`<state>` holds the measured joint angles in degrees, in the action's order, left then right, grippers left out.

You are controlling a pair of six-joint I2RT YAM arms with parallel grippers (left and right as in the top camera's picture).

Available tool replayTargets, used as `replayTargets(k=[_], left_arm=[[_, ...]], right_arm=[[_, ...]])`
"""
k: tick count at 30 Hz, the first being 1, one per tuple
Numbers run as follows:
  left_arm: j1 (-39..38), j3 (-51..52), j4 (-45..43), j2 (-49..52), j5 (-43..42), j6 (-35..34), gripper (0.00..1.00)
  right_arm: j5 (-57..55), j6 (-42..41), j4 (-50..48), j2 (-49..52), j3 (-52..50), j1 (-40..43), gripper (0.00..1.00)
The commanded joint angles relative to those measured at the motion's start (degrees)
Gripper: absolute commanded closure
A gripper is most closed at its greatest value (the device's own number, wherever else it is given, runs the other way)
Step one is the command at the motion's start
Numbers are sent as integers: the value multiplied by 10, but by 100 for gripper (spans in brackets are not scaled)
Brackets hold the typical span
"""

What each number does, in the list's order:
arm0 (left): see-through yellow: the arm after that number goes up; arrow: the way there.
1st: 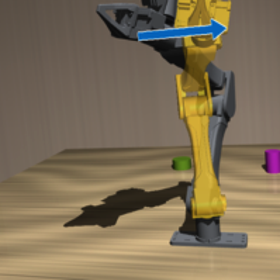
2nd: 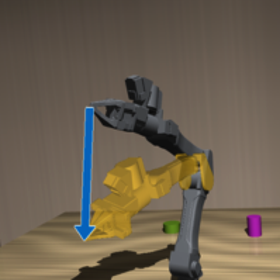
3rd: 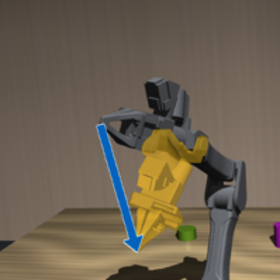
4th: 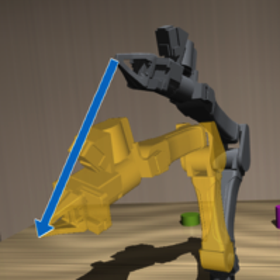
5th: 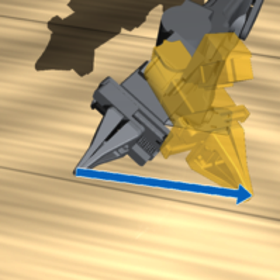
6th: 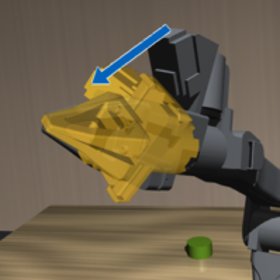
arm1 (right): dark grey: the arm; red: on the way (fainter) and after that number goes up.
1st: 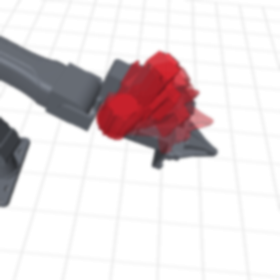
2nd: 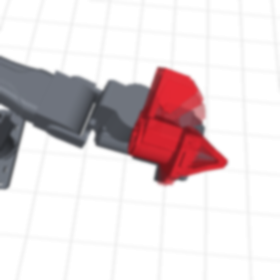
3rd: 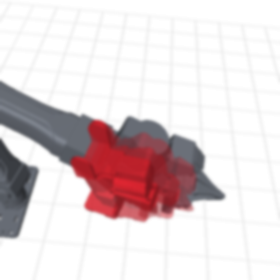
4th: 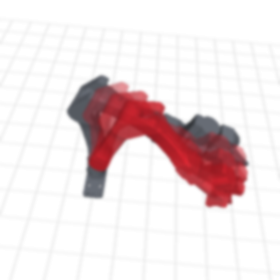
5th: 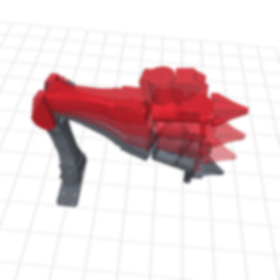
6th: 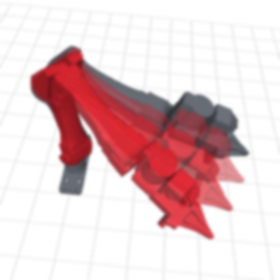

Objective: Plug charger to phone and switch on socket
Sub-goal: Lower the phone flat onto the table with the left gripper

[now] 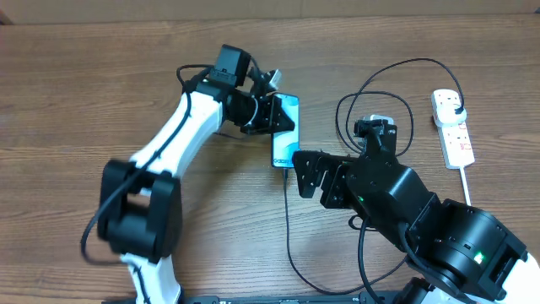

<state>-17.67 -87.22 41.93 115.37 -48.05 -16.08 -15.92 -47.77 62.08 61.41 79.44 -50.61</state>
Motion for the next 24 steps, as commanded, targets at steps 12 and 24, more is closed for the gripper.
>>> replayTargets(k=[12, 24], left_arm=[[37, -48, 14, 158, -84, 112, 91], [23, -48, 63, 164, 30, 112, 72]], right_arm=[[-16, -33, 70, -1, 9, 1, 0], [-16, -56, 56, 1, 9, 1, 0]])
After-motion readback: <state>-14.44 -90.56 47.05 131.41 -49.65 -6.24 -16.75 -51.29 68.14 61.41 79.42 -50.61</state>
